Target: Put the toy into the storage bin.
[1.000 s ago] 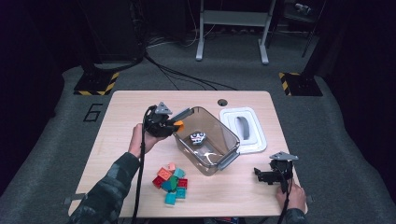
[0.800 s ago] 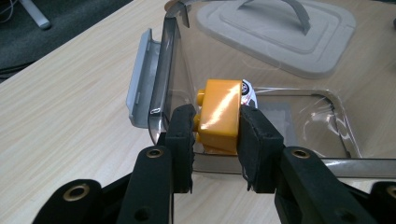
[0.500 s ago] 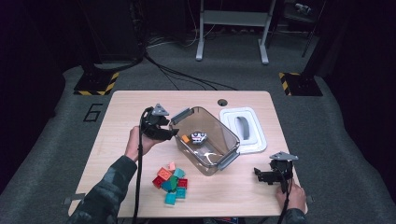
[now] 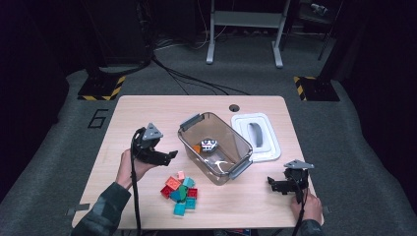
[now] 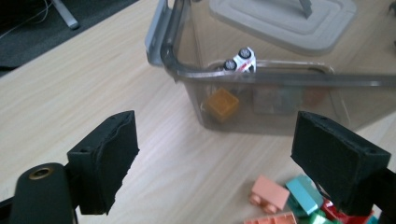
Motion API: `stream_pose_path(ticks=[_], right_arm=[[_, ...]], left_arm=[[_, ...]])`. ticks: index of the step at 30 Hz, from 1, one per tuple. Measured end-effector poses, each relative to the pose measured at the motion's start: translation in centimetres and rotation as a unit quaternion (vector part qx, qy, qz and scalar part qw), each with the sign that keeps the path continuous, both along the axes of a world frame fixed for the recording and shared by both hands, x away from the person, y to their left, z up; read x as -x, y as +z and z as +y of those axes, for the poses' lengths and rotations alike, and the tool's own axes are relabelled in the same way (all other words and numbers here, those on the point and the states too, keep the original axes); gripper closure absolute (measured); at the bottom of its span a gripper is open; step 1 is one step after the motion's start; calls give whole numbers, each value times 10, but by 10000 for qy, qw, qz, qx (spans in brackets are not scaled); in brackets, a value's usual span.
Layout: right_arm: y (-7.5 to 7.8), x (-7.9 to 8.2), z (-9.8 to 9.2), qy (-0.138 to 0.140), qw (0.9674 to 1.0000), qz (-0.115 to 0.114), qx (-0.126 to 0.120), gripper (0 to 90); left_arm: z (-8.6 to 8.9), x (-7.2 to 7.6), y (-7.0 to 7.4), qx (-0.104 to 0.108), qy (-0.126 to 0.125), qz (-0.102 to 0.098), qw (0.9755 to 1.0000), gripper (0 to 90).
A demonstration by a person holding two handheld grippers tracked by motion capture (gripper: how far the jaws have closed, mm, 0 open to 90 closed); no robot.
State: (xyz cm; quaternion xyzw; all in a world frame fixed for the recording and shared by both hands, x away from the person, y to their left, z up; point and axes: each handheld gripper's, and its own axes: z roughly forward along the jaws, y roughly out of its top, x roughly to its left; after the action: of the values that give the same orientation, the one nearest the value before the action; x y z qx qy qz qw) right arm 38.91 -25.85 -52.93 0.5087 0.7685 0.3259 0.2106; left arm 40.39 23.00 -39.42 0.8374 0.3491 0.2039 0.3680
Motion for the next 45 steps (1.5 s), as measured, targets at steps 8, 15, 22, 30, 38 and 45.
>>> stream_pose_path(ticks=[8, 15, 22, 30, 38, 45], right_arm=[[0, 0, 0, -12, 10000, -1, -7, 0], [0, 0, 0, -11, 10000, -1, -8, 0], [0, 0, 0, -11, 10000, -1, -7, 0], [0, 0, 0, -1, 10000, 0, 0, 0], [0, 0, 0, -9, 10000, -1, -7, 0], [0, 0, 0, -11, 10000, -1, -8, 0]], left_arm=[[11, 27, -46, -95, 105, 312, 9994, 101], [16, 36, -80, -53, 264, 555, 9981, 111], [19, 45, -101, -286, 334, 710, 9965, 119], [30, 47, -107, -355, 491, 655, 9960, 135], [45, 48, -100, -216, 656, 586, 9959, 146], [30, 52, -101, -193, 337, 754, 9964, 104]])
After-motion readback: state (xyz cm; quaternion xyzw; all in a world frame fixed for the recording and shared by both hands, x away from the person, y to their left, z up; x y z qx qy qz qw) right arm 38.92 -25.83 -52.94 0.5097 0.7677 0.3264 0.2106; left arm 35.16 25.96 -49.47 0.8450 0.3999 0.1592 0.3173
